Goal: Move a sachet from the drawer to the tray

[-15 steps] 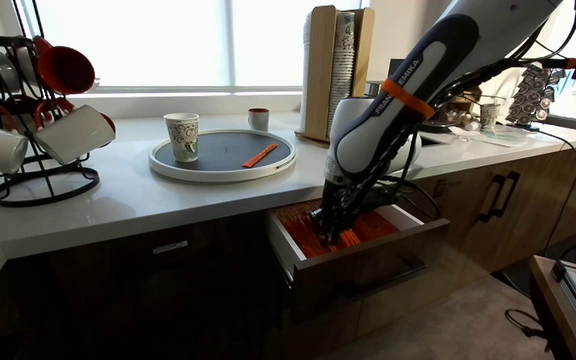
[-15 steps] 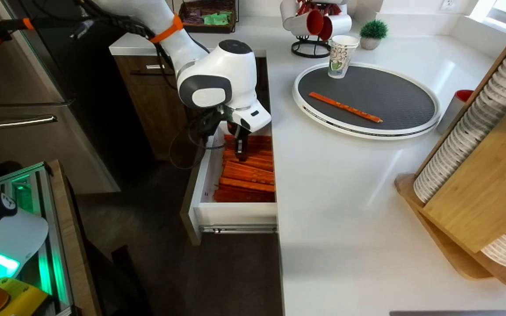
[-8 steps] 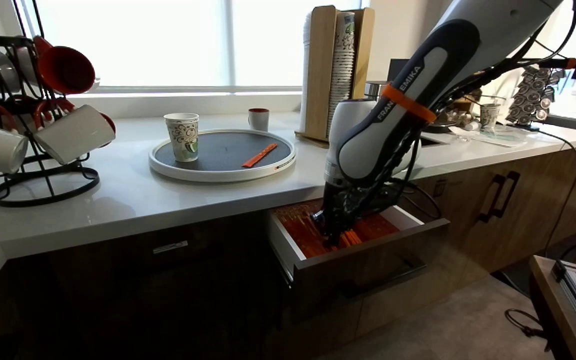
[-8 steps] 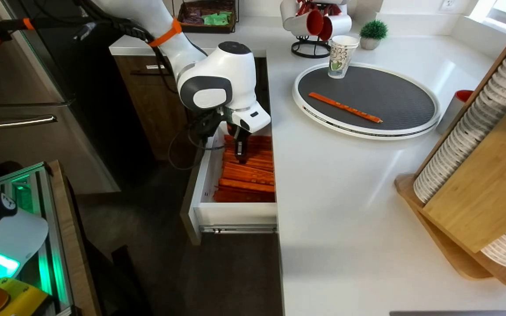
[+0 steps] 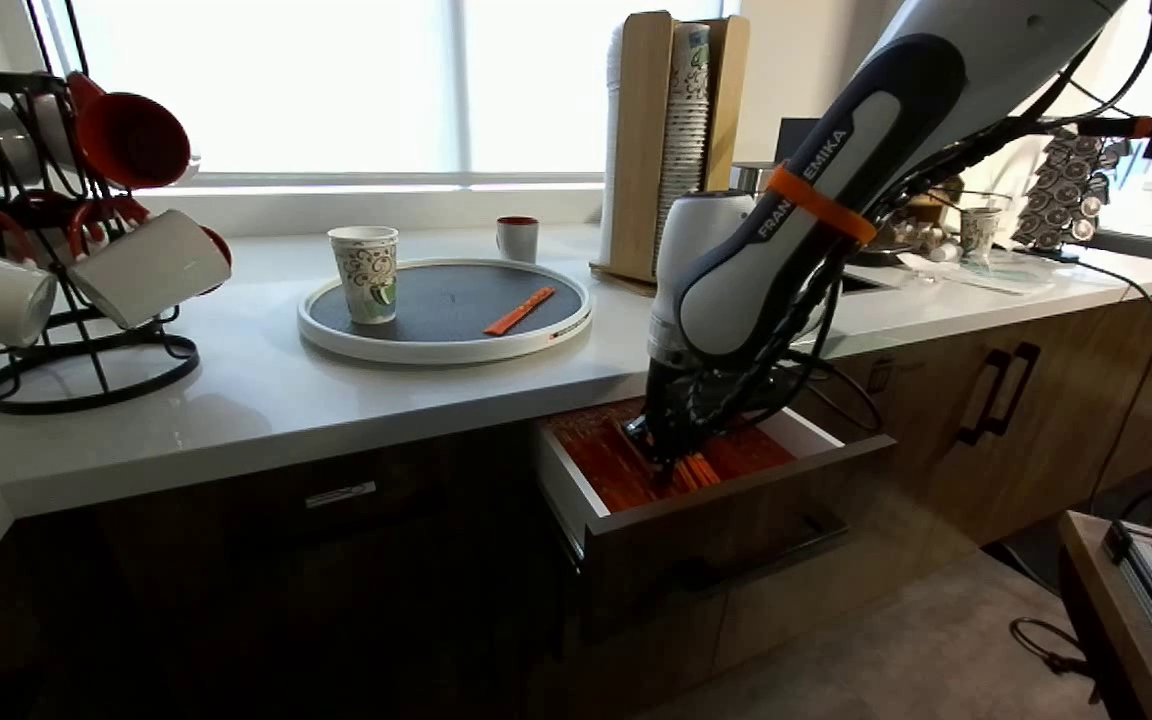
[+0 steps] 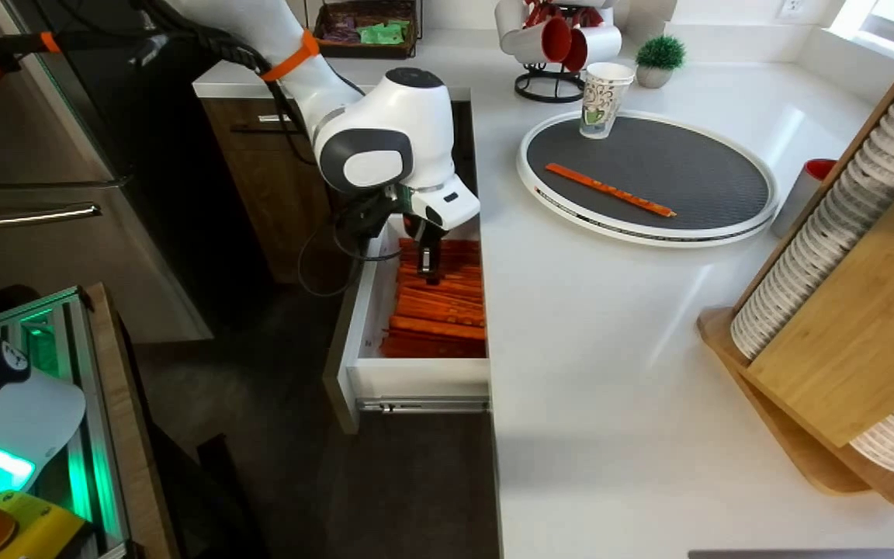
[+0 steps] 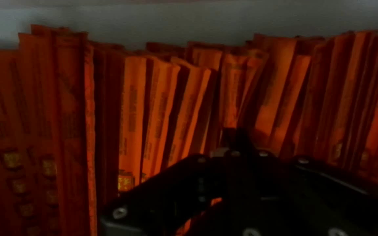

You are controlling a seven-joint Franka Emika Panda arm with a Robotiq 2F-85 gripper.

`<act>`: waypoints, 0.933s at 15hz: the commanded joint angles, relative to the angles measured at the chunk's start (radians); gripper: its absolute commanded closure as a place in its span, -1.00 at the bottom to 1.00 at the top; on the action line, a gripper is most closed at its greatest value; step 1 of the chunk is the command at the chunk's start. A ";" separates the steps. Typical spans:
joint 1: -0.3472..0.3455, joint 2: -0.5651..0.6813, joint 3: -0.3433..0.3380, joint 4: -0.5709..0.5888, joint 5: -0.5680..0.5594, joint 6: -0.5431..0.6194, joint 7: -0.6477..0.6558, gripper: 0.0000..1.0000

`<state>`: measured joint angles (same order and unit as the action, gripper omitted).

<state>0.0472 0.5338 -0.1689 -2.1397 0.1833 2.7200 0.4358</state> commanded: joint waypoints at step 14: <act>-0.008 -0.137 0.019 0.030 -0.015 -0.375 0.113 0.99</act>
<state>0.0612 0.3821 -0.1630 -2.1290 0.1681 2.3811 0.5298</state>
